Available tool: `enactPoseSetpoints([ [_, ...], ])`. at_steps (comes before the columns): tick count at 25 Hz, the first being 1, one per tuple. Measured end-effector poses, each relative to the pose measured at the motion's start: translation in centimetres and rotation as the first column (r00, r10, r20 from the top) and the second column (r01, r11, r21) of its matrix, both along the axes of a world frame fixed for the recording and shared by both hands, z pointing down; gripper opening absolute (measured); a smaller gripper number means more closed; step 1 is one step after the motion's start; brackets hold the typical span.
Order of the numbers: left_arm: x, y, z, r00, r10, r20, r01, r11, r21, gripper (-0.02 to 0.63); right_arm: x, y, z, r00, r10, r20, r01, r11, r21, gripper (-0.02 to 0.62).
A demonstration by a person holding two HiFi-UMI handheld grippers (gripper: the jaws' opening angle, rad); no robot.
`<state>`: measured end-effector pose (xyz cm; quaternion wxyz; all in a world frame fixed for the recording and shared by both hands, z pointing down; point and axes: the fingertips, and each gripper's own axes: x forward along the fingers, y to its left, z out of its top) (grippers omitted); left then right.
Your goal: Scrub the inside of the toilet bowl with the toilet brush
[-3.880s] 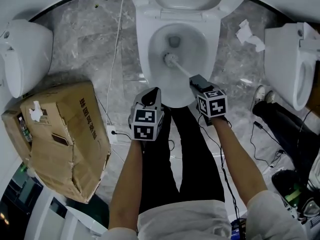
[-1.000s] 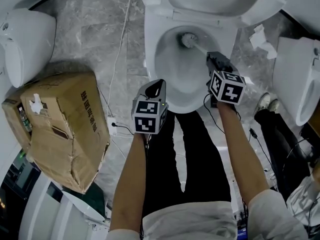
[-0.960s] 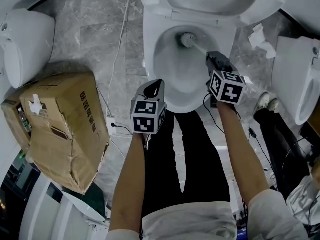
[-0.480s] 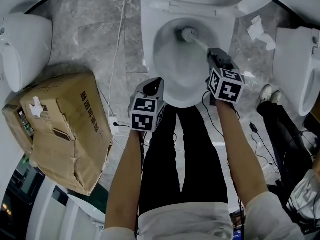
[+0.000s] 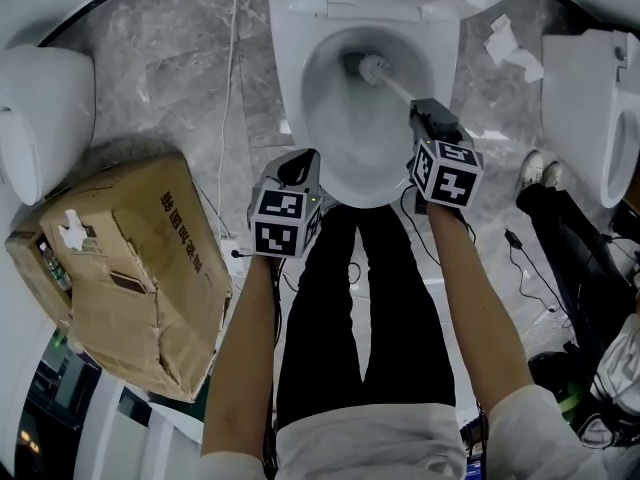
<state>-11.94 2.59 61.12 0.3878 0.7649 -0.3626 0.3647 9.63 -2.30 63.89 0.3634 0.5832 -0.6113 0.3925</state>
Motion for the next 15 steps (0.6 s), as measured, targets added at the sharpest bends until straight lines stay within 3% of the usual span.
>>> enactPoseSetpoints([
  [15, -3.1, 1.9, 0.6, 0.998, 0.057, 0.018, -0.057, 0.998, -0.003, 0.026, -0.8, 4.1, 0.7, 0.989, 0.147, -0.003, -0.147, 0.989, -0.013, 0.190],
])
